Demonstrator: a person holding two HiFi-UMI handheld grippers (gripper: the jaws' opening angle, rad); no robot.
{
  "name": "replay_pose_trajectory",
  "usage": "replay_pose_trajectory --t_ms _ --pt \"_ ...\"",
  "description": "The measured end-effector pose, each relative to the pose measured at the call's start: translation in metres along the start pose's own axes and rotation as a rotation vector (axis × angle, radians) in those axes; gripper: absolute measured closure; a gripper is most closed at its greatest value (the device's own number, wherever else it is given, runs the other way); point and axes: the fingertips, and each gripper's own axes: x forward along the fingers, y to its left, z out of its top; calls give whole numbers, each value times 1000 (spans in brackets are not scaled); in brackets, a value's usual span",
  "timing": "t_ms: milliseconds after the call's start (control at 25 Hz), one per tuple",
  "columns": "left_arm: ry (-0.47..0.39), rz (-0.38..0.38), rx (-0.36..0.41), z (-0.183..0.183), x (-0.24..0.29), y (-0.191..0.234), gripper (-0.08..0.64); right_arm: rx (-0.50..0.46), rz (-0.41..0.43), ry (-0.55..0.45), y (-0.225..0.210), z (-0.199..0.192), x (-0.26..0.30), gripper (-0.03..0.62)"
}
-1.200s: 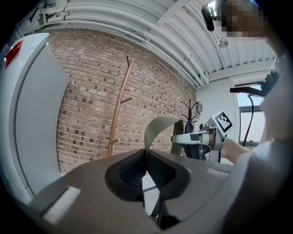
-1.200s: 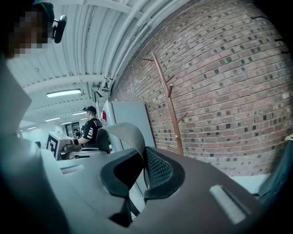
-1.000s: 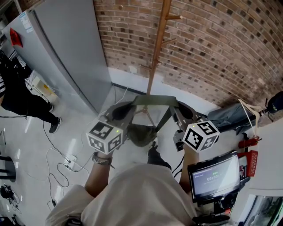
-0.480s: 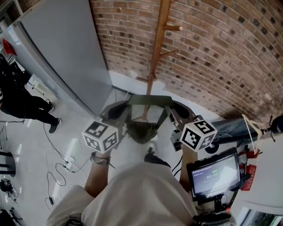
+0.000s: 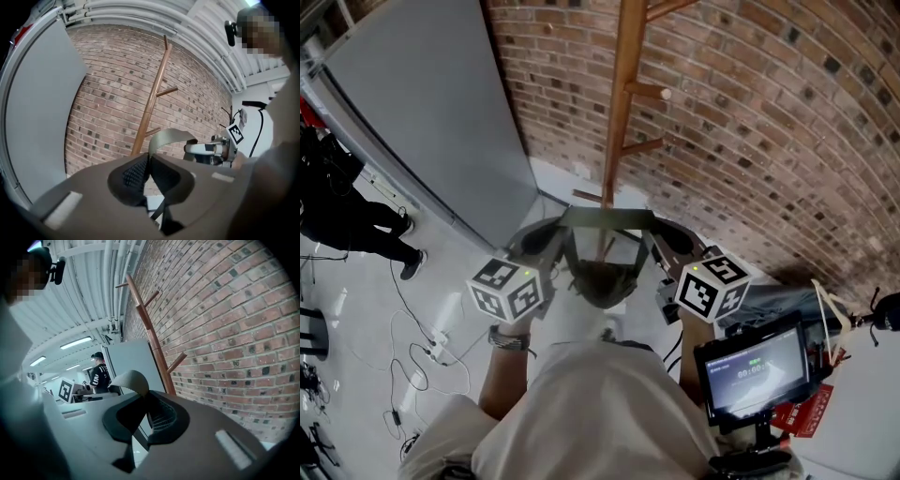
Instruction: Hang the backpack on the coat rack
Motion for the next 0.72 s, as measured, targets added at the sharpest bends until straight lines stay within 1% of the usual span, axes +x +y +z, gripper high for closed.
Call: replay_pose_trajectory --t_ms 200,360,520,720 --pt "-5 41 -6 2 19 7 552 4 44 16 -19 8 12 584" --pt "13 54 -10 -1 31 17 552 11 51 27 -29 7 23 584" --pt "45 52 -20 -10 40 28 552 31 37 43 -38 0 33 584" --pt "106 21 -23 -22 52 39 552 75 -8 63 -51 -10 43 584"
